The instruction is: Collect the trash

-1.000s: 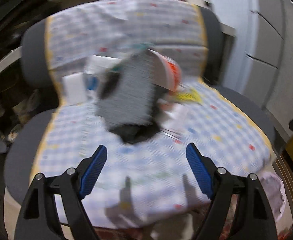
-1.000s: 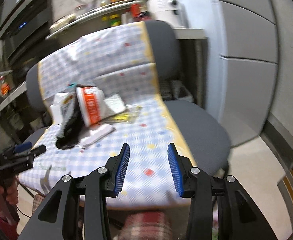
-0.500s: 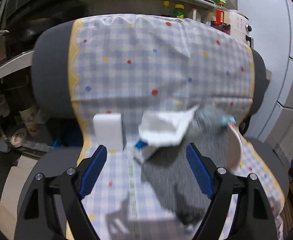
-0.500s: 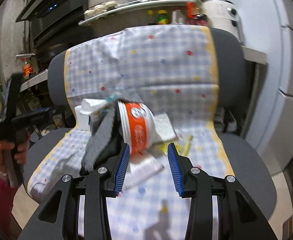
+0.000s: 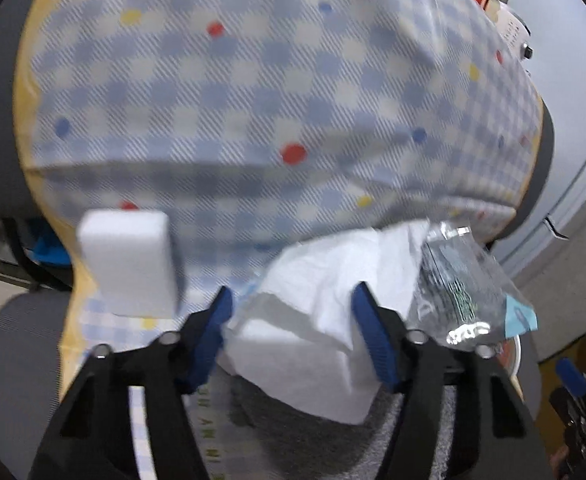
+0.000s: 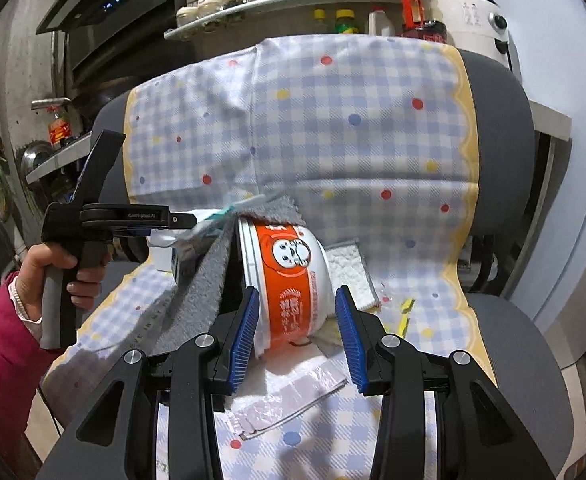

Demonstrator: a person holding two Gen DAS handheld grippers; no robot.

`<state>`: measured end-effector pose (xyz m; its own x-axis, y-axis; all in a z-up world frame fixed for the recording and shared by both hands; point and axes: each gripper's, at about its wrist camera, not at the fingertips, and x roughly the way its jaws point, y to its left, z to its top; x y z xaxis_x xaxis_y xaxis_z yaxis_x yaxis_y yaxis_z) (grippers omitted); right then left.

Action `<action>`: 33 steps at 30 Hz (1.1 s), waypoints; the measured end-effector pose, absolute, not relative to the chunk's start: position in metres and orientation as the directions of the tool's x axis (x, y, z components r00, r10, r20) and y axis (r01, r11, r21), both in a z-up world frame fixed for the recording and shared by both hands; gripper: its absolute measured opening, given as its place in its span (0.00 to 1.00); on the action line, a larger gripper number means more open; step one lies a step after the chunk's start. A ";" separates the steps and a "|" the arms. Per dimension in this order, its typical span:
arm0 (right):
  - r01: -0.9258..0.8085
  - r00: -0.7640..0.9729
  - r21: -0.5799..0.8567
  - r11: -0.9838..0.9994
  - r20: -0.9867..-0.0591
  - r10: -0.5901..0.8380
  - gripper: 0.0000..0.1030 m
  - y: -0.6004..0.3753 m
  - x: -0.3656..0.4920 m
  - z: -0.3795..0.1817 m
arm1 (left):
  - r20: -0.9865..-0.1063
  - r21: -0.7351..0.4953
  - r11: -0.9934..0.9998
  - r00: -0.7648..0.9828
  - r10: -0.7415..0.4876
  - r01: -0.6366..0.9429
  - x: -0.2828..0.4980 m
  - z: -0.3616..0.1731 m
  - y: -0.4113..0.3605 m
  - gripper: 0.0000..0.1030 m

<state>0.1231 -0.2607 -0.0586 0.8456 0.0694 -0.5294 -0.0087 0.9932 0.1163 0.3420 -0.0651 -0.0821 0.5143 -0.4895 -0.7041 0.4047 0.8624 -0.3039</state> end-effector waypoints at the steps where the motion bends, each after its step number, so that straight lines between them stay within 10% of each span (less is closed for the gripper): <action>1: -0.006 0.845 0.117 0.993 -0.530 0.068 0.40 -0.261 0.121 -0.059 | -0.702 -0.320 0.852 0.500 -0.507 0.414 0.341 -0.084 -0.066 0.28; 4: -0.005 0.849 0.114 0.994 -0.524 0.064 0.40 -0.260 0.113 -0.055 | -0.680 -0.319 0.835 0.505 -0.532 0.449 0.326 -0.078 -0.067 0.00; 12: -0.037 0.868 0.107 0.994 -0.490 0.085 0.45 -0.243 0.088 -0.034 | -0.539 -0.183 0.901 0.726 -0.427 0.394 0.226 -0.022 -0.028 0.00; 33: -0.098 0.820 0.297 0.950 -0.516 0.246 0.45 -0.150 0.184 -0.060 | -0.600 -0.179 0.971 0.765 -0.236 0.159 0.173 -0.087 0.065 0.00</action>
<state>0.1841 -0.1500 -0.0596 0.8203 0.2459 -0.5164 -0.0978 0.9499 0.2969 0.1728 0.0649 -0.0869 0.7647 -0.2359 -0.5996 0.1594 0.9709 -0.1787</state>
